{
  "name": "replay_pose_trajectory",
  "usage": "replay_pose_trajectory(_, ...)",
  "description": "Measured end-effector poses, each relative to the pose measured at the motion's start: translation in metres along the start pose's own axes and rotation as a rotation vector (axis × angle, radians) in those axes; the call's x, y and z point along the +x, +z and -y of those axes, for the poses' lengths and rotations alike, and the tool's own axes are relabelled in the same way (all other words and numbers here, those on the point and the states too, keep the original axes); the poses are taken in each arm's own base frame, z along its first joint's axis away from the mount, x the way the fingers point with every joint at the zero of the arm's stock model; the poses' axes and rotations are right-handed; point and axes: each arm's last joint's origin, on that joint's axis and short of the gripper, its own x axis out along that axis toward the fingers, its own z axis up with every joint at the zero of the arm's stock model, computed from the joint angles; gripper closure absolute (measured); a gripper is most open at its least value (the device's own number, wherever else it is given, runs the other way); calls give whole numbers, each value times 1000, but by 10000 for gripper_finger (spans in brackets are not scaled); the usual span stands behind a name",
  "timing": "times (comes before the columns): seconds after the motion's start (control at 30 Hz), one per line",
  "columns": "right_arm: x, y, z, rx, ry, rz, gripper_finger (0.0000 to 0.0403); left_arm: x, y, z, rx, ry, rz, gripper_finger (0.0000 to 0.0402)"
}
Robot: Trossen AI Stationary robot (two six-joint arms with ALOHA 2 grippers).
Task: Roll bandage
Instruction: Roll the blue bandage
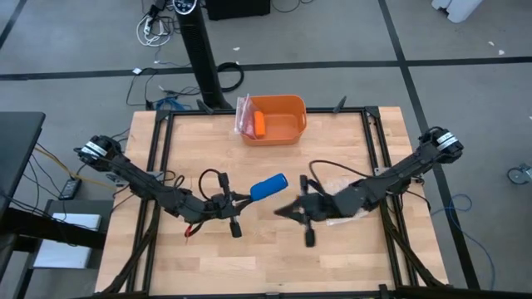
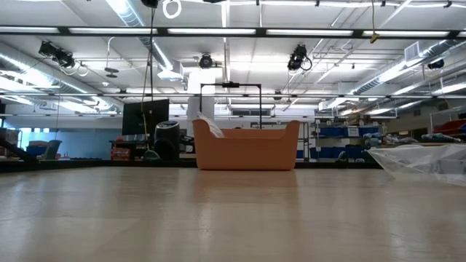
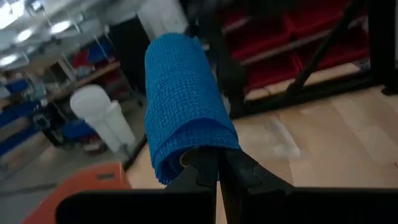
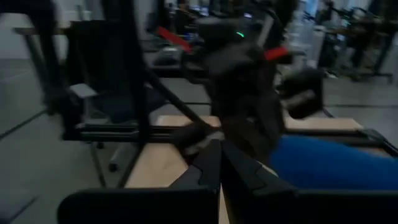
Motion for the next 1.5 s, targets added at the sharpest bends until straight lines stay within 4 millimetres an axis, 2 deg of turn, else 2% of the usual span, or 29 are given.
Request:
replay_pose_trajectory(0.1, -19, 10, -6, -11, 21, -6, 396, 2, 5, -1, 2, -34, -91, 394)
replay_pose_trajectory(0.23, -38, 16, -6, -14, 20, -49, 398, 9, 24, -7, 3, -159, -272, 394)
replay_pose_trajectory(0.47, -49, 17, -2, -13, 8, -98, 397, 17, 51, -46, -136, -476, -629, 394)
replay_pose_trajectory(0.67, -48, 14, 0, -32, -1, -130, 399, 9, 45, -80, -199, -518, -973, 394)
replay_pose_trajectory(0.8, -47, 14, 2, -33, -10, -134, 398, 1, 34, -90, -206, -503, -1163, 394)
replay_pose_trajectory(0.97, -45, 14, 7, -33, -24, -139, 398, 0, 15, -83, -172, -545, -1421, 394)
replay_pose_trajectory(1.2, -43, 14, 10, -32, -39, -140, 398, 15, -25, -55, -13, -664, -1757, 394)
replay_pose_trajectory(1.33, -43, 13, 10, -36, -39, -146, 397, 25, -42, -42, 52, -724, -1815, 394)
replay_pose_trajectory(1.5, -44, 11, 11, -47, -40, -167, 399, 35, -41, -36, 86, -765, -1756, 394)
